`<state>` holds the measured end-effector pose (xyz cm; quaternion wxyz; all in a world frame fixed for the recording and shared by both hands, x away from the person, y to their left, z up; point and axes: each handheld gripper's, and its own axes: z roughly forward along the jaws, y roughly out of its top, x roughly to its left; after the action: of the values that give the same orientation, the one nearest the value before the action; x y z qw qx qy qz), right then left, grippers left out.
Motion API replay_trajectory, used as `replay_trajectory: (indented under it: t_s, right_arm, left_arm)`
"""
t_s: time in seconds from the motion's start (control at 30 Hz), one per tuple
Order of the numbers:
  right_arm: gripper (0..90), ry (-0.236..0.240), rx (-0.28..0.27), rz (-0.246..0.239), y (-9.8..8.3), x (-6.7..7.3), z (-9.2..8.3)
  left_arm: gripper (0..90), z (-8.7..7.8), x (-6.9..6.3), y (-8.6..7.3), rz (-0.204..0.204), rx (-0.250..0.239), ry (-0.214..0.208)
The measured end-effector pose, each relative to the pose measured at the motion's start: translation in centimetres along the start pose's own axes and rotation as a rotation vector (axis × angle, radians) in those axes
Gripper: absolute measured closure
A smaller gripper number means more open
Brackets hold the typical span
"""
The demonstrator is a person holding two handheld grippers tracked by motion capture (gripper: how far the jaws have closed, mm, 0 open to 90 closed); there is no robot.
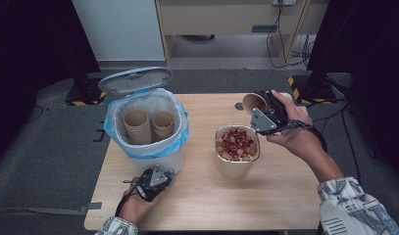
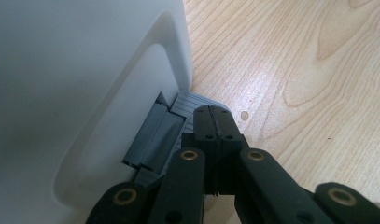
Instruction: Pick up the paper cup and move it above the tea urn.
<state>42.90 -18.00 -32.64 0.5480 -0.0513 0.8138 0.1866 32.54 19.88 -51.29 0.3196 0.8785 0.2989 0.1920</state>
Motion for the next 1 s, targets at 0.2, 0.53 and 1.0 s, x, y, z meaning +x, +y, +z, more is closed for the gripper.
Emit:
replay_trajectory:
  t_s: [0.2,0.53,1.0]
  right_arm:
    - [33.1,-0.014,0.010,-0.054,0.3,-0.2,-0.4]
    - [33.2,-0.032,0.037,-0.163,0.8,0.0,-0.6]
    - [33.2,-0.035,0.040,-0.188,1.1,0.2,-0.5]
  left_arm:
    - [89.8,0.0,0.0,0.0,0.001,-0.001,0.002]
    - [89.7,0.0,0.0,0.0,-0.002,-0.001,-0.001]
    - [89.7,0.0,0.0,0.0,-0.004,-0.002,-0.001]
